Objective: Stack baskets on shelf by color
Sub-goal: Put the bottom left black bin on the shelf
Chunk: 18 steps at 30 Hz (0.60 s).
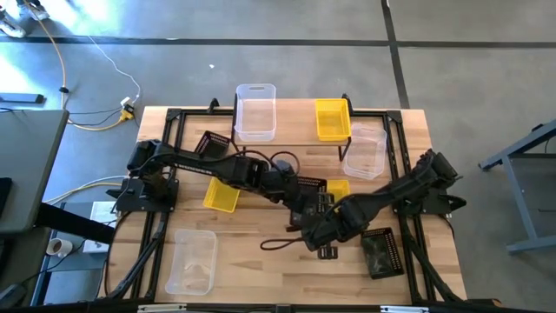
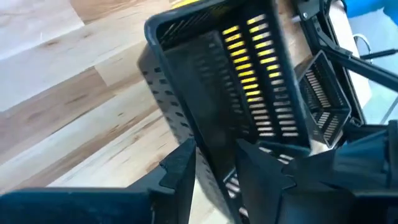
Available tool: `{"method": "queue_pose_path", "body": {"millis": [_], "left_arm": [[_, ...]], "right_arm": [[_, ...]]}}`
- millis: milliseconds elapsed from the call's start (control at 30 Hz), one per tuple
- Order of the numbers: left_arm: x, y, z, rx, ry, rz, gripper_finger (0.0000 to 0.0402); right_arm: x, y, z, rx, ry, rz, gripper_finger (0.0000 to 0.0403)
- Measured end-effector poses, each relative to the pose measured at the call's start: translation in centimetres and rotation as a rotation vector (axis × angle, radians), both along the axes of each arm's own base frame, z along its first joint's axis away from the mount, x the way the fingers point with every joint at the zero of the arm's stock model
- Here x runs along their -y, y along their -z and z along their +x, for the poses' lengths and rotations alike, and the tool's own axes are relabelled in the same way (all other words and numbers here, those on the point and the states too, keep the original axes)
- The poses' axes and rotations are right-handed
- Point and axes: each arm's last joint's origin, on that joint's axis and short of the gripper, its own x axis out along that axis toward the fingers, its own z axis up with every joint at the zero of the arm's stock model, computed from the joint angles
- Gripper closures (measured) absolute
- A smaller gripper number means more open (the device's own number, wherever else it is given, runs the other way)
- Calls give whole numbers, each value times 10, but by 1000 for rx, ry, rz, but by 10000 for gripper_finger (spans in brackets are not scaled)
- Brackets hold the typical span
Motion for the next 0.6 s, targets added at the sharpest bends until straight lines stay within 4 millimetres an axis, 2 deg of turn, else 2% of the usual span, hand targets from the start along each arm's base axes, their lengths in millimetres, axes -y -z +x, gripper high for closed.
{"method": "queue_pose_path", "body": {"millis": [333, 600], "left_arm": [[-10, -1, -2, -12, 62, 33, 302], [-19, -27, -20, 13, 130, 104, 302]], "right_arm": [[-10, 0, -6, -1, 43, 18, 402], [-9, -6, -9, 29, 63, 20, 402]]}}
